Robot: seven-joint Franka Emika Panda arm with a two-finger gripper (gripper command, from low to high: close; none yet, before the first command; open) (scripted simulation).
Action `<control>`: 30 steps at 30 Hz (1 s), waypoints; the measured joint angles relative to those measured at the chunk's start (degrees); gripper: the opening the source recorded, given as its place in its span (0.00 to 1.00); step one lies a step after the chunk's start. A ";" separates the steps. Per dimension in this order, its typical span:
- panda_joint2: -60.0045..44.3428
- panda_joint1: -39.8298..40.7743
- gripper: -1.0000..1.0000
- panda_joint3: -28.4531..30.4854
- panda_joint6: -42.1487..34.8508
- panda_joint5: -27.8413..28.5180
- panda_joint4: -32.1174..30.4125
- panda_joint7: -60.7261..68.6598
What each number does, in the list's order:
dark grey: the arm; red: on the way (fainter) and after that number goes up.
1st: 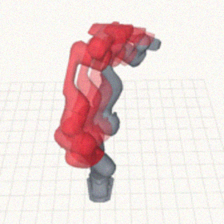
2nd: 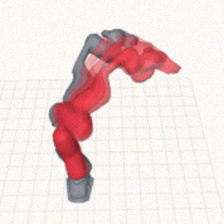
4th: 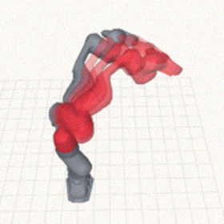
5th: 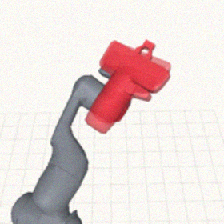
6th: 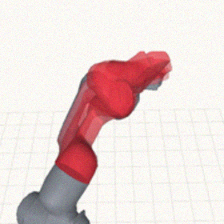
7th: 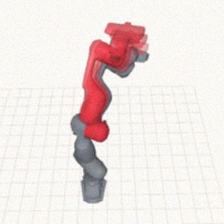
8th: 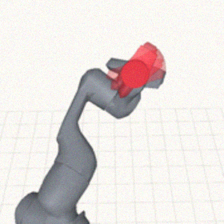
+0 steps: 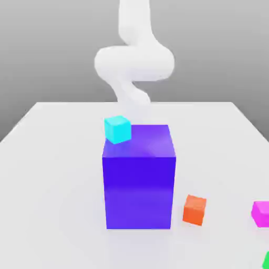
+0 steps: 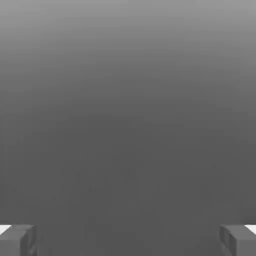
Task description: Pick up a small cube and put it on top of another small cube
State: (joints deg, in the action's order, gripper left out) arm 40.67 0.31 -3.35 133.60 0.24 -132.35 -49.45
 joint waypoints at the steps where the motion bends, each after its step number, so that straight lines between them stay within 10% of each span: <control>1: -2.21 0.11 0.50 -1.47 0.79 0.17 -0.25 -1.61; 18: -37.67 -3.49 0.50 -22.37 13.04 11.90 -4.09 -33.42; 30: -62.78 -17.64 0.50 -20.54 23.02 22.39 -5.19 -54.83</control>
State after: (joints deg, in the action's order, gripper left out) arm -22.11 -17.33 -23.89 156.62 22.62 -137.55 -104.28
